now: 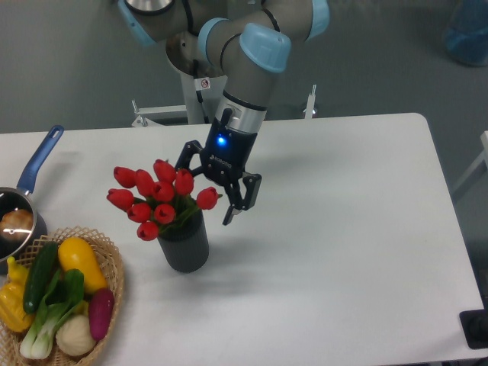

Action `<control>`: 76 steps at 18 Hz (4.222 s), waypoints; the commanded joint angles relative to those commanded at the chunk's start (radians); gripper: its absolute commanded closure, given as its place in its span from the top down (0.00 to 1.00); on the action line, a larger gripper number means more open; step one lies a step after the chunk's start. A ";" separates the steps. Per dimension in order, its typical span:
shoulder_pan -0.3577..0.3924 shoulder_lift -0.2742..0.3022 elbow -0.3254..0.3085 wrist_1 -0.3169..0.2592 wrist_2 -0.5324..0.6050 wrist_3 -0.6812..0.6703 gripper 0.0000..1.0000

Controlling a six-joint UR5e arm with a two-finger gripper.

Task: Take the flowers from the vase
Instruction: 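Lower the gripper onto the tulip stems and close around them, then lift the gripped tulips straight up out of the grey vase, then carry the tulip bunch away from the vase, holding it raised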

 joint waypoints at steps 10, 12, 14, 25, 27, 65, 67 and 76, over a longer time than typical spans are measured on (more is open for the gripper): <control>-0.002 -0.012 -0.012 -0.005 -0.060 0.120 0.00; 0.001 -0.011 -0.018 -0.006 -0.069 0.120 0.00; 0.004 -0.003 -0.023 -0.006 -0.071 0.120 0.00; 0.064 0.100 -0.051 -0.063 -0.204 0.115 0.00; 0.087 0.115 -0.049 -0.074 -0.233 0.110 0.00; 0.529 -0.043 0.182 -0.261 0.028 0.365 0.00; 0.521 -0.066 0.221 -0.265 0.153 0.364 0.00; 0.373 -0.179 0.380 -0.291 0.589 0.368 0.00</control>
